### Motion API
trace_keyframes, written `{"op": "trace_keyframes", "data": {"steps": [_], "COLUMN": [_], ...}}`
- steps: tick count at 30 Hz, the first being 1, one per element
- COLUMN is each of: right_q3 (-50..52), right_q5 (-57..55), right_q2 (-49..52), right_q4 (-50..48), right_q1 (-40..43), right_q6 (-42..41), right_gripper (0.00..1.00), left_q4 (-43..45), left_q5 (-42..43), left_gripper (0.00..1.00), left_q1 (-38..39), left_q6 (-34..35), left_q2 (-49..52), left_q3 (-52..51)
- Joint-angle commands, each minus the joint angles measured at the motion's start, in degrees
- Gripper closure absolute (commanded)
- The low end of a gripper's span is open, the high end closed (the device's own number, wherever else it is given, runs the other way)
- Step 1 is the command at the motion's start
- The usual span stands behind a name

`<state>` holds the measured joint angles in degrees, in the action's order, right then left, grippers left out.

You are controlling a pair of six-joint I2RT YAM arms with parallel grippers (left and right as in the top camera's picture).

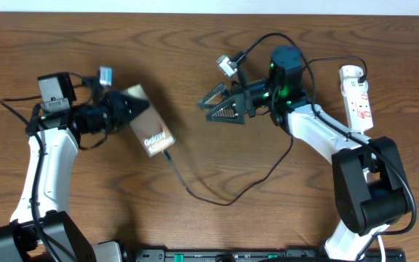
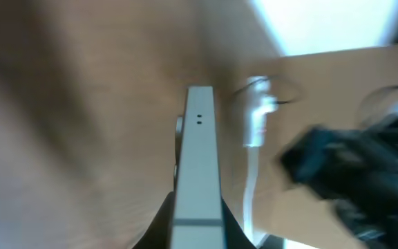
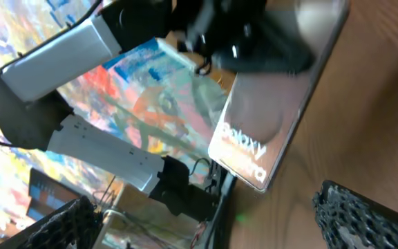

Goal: Plug charger to phone and switch on socket
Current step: 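Open the right gripper and lower the phone with the left gripper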

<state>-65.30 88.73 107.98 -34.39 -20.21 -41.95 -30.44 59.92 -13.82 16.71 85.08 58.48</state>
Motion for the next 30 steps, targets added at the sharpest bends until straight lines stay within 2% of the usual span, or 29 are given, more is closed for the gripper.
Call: {"op": "trace_keyframes", "data": {"steps": [1,6,16,30], "right_q3": [-1.0,-1.0,-1.0,-1.0], "right_q5": [0.2,0.1,0.7,0.7], "right_q2": [-0.5,-0.5,-0.5,-0.5], "right_q4": [-0.1,-0.1,-0.1,-0.1], "right_q1": [1.1,1.8,1.8,1.7], "right_q6": [-0.9,-0.9,-0.9,-0.6], "right_gripper": [0.01,0.01,0.01,0.01], "left_q4": [-5.1,-10.0,-3.0,-2.2], "left_q5": [-11.7,-21.8,-22.0,-25.1], "left_gripper": [0.92,0.93,0.93,0.93], "left_q1": [-0.1,-0.1,-0.1,-0.1], "left_q6": [-9.3,-9.6,-8.5,-5.5], "left_q2": [0.0,0.0,1.7,1.7], "left_q3": [0.5,-1.8,-14.3,-16.3]}}
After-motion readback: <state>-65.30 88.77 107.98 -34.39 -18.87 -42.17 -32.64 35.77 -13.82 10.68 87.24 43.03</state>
